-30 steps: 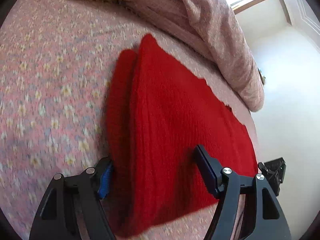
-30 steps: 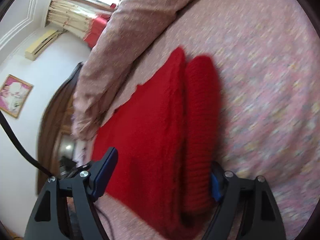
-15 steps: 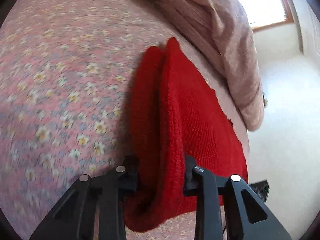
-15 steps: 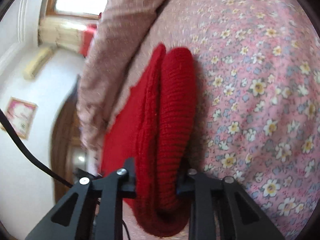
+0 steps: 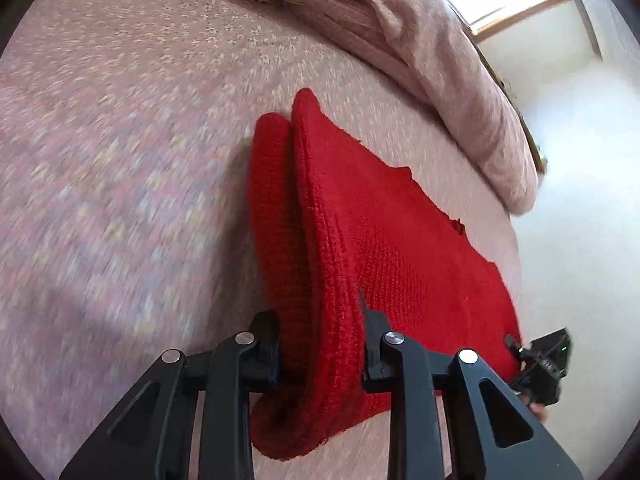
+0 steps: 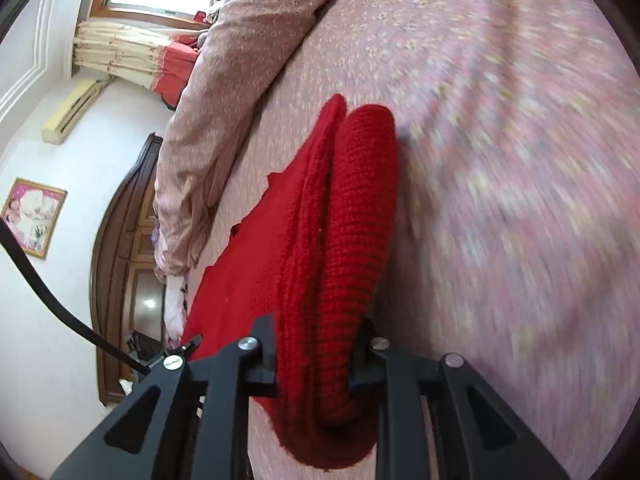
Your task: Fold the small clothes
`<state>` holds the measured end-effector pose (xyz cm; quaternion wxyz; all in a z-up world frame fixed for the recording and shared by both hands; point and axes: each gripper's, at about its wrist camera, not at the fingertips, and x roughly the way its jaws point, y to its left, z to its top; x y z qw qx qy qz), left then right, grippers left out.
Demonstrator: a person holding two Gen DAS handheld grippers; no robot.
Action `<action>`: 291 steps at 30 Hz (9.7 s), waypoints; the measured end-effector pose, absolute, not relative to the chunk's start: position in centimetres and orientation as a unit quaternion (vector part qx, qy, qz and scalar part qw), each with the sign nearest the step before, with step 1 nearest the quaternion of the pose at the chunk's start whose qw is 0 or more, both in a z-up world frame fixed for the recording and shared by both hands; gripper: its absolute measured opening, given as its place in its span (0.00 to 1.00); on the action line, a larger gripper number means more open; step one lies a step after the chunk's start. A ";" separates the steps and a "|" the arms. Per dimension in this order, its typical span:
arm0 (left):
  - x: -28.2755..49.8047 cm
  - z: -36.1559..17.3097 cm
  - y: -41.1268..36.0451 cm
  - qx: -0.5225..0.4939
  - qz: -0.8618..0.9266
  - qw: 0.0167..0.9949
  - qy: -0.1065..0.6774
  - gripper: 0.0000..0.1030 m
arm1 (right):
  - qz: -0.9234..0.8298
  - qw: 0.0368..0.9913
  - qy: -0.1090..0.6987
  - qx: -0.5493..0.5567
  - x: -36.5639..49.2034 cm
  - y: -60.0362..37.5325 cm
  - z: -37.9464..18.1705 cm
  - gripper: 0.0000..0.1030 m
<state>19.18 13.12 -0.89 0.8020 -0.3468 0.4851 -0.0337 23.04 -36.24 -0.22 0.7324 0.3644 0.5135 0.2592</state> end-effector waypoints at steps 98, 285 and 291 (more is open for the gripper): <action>16.2 -0.7 -6.3 -0.210 -0.134 0.834 0.492 0.03 | 0.228 0.840 0.482 0.105 13.7 -23.7 14.6 0.21; 5.1 2.7 4.7 -0.066 0.055 0.919 0.384 0.41 | 0.319 0.855 0.407 0.052 5.0 -9.3 3.7 0.01; 4.5 4.2 7.5 -0.138 0.006 0.920 0.367 0.42 | 0.331 0.842 0.415 0.094 4.7 -9.8 5.3 0.31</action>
